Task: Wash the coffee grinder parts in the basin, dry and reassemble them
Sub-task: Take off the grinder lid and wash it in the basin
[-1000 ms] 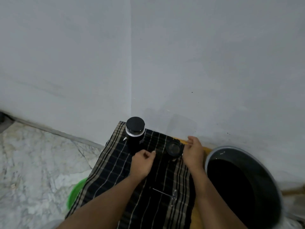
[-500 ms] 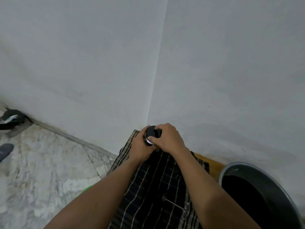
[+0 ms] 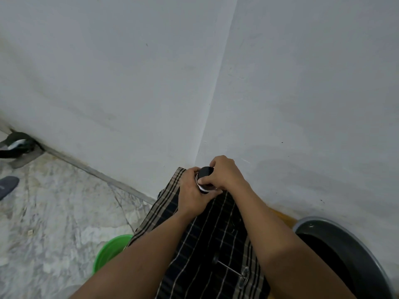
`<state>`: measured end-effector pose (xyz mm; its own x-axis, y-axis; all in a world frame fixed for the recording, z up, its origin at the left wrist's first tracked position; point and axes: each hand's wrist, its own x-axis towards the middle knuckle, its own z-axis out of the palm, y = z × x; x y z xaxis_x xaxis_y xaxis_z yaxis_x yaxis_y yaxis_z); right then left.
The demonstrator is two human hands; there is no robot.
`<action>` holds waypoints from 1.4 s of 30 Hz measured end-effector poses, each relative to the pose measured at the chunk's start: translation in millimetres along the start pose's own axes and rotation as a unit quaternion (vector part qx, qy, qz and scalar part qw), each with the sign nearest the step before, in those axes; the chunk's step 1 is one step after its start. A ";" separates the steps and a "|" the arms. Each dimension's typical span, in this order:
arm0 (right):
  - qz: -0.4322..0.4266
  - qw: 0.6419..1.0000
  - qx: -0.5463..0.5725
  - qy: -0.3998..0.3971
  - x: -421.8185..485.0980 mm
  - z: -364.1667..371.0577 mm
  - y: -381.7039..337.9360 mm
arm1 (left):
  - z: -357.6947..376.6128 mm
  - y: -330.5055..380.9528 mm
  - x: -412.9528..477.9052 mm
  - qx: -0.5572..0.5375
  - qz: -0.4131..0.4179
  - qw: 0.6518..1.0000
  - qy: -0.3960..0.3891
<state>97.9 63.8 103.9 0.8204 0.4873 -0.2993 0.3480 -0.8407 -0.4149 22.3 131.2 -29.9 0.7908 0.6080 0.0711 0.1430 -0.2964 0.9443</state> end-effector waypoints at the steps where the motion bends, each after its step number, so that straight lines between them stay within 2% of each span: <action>1: 0.006 1.000 0.006 -0.014 1.0 -2.4 -0.3 | -0.3 0.2 -0.1 0.005 0.001 1.000 -0.006; 5: 0.029 0.996 0.035 -0.081 4.2 -11.2 -6.5 | -2.4 2.5 2.4 0.041 0.028 0.998 -0.036; 9: 0.075 0.979 0.123 -0.146 5.9 -17.9 -7.1 | -2.2 3.1 2.0 0.053 0.030 0.997 -0.040; 13: 0.094 0.966 0.178 -0.162 10.5 -14.5 -2.7 | -0.7 3.1 1.9 0.059 0.025 0.997 -0.038; 17: 0.086 0.966 0.204 -0.137 11.3 -11.7 2.9 | -2.0 3.9 2.4 0.049 0.015 0.998 -0.038; 20: 0.074 0.962 0.248 -0.084 10.6 -9.0 13.4 | -2.6 4.6 1.5 0.037 0.013 0.999 -0.038; 26: 0.043 0.968 0.245 0.027 11.5 -2.4 27.8 | -10.3 14.1 -2.6 0.022 -0.001 1.000 -0.019; 30: 0.050 0.959 0.275 0.048 5.4 0.2 27.4 | -17.7 24.3 0.4 0.078 0.045 0.996 0.006; 36: 0.055 0.937 0.341 0.053 -4.6 -8.3 25.8 | -21.7 36.3 -0.3 0.136 0.031 0.990 0.016; 39: 0.037 0.931 0.358 0.062 -15.8 -22.2 24.6 | -23.3 53.3 -4.6 0.130 0.054 0.990 0.030; 42: 0.033 0.921 0.378 0.085 -30.3 -42.4 37.6 | -15.7 78.3 -8.7 0.074 0.095 0.993 0.006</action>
<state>105.3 7.4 133.8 0.9104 0.3424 -0.2323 -0.0676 -0.4307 -0.8999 17.3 114.3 48.4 0.8051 0.5391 0.2473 0.0784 -0.5100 0.8566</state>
